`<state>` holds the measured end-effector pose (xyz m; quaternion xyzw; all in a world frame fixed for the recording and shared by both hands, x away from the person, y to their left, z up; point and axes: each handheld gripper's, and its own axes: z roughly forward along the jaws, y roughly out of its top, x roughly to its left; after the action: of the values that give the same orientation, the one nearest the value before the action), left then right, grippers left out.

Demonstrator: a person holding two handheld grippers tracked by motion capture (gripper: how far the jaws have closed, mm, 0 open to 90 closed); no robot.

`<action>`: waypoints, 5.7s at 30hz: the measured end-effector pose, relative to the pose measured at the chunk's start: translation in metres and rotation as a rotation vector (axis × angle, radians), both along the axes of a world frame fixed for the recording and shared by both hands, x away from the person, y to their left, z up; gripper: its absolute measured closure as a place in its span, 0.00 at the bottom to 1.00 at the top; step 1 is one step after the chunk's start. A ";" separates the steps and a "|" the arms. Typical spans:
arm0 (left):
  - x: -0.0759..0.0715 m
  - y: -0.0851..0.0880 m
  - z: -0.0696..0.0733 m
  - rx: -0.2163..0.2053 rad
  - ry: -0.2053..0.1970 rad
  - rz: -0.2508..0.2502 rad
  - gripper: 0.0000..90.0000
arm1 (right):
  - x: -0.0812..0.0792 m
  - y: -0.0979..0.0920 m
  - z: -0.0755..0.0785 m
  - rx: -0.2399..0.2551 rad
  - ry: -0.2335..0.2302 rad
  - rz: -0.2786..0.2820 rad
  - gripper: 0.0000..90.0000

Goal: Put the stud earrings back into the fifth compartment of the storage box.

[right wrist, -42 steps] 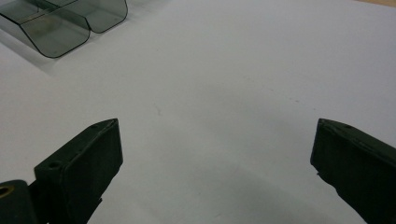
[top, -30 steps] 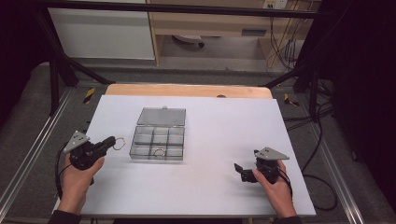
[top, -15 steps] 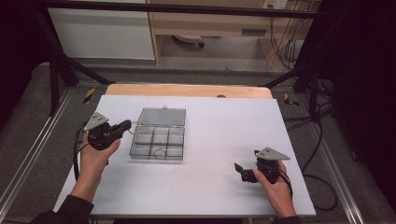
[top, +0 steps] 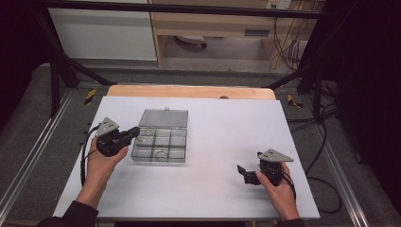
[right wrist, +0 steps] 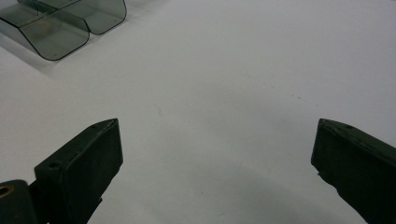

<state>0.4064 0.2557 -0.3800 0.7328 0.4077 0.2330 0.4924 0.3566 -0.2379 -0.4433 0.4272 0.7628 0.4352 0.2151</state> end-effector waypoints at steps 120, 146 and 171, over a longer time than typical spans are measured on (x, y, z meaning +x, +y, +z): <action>-0.002 -0.045 -0.033 0.046 0.024 -0.075 0.81 | -0.002 -0.002 -0.001 0.014 0.012 0.004 0.03; -0.020 -0.014 -0.002 -0.091 -0.059 0.034 0.21 | -0.001 0.002 0.001 0.020 0.014 0.021 0.03; -0.070 0.061 -0.021 -0.120 0.012 0.116 0.09 | -0.004 0.000 0.003 0.031 0.006 0.016 0.03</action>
<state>0.3363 0.3170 -0.4010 0.6784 0.4657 0.2321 0.5187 0.3528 -0.2380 -0.4399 0.4257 0.7599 0.4474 0.2028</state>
